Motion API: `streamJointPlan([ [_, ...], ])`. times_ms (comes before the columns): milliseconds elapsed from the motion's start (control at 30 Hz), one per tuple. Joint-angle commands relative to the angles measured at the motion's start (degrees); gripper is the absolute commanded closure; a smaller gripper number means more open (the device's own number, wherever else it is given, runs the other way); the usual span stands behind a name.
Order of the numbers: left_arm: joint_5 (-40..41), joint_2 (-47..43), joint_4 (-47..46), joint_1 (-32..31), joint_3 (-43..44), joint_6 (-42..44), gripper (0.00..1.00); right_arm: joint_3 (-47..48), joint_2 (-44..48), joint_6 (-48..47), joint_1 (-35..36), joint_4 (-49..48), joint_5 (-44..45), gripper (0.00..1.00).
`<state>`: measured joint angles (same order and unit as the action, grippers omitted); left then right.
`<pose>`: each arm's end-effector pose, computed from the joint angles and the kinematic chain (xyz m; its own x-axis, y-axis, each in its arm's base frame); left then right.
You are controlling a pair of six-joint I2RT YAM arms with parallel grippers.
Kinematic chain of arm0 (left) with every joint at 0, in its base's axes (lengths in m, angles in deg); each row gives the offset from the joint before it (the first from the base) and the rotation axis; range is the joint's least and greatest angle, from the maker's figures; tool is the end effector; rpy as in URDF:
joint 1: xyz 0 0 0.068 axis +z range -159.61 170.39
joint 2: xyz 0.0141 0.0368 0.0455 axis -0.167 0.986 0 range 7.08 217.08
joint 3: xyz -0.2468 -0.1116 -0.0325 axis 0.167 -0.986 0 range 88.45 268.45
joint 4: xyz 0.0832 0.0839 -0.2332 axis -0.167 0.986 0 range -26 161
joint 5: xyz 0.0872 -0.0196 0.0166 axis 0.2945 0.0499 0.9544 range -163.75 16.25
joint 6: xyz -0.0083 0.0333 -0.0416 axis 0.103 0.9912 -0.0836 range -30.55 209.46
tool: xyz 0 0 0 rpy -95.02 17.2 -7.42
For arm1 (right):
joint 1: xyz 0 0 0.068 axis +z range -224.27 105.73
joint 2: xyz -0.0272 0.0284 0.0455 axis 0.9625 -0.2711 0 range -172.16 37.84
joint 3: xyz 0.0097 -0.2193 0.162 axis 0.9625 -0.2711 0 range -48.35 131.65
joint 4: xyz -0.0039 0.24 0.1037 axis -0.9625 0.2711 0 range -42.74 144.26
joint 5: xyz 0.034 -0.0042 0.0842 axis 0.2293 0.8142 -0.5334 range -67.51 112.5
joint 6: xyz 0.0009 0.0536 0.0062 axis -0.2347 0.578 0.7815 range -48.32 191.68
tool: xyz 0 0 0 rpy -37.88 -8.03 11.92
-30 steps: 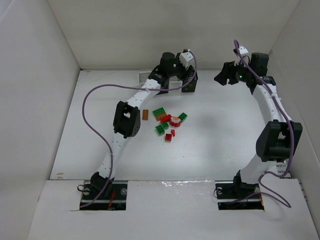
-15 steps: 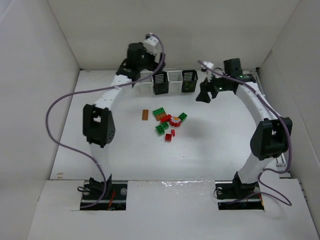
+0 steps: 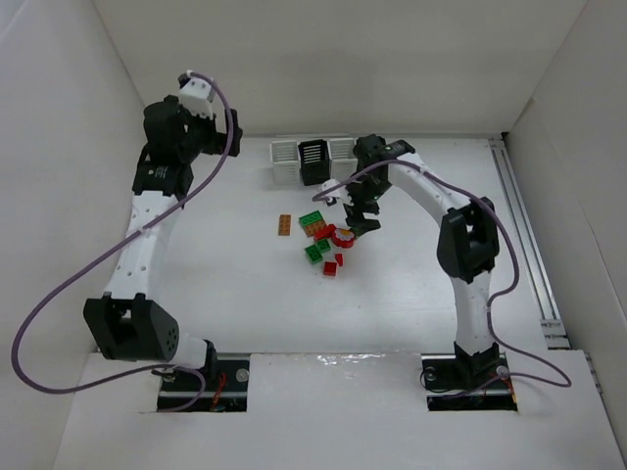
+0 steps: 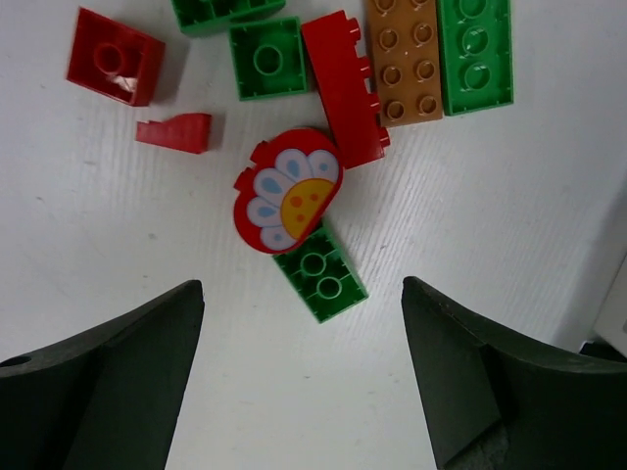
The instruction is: Sort the legos into containers by color
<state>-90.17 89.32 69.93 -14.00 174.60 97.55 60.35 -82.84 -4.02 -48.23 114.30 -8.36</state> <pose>0.3311 -0.0354 0.4478 0.0150 0.1342 -0.9908 0.3565 0.9251 0.1307 0.3754 0.2038 0.2457 0.2325 -0.8123 -0.5349 -0.9695 -0.2377 -0.0603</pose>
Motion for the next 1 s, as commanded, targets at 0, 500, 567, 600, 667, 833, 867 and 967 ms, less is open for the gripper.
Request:
streamJointPlan([
  [0,0.51,-4.53,1.54,2.36,-5.63,-0.19,0.00,7.03,-4.20,-10.95,0.32,8.51,4.48,0.13],
  [500,3.15,-12.27,0.57,4.03,-16.01,2.19,0.00,11.18,-11.94,-16.23,0.32,10.74,12.22,0.13],
  [567,3.86,-12.28,0.57,4.03,-16.54,2.19,0.00,11.18,-11.94,-16.23,0.32,9.08,12.22,0.13],
  [600,3.86,-12.28,0.57,4.03,-17.06,2.19,0.00,11.18,-12.55,-16.23,0.93,9.07,12.22,0.13],
  [667,3.86,-12.28,0.57,4.03,-17.59,1.57,0.00,11.18,-12.56,-15.62,0.94,8.36,12.22,0.13],
  [833,3.33,-12.28,0.05,4.03,-18.12,1.57,0.00,11.18,-13.09,-15.62,0.94,7.22,12.22,0.13],
  [867,2.81,-12.28,0.04,4.03,-18.12,1.57,0.00,11.18,-13.61,-15.62,1.55,7.22,12.22,0.14],
  [967,2.10,-11.23,0.04,4.03,-18.12,1.57,0.00,11.18,-13.61,-15.62,1.56,7.22,12.22,0.18],
])
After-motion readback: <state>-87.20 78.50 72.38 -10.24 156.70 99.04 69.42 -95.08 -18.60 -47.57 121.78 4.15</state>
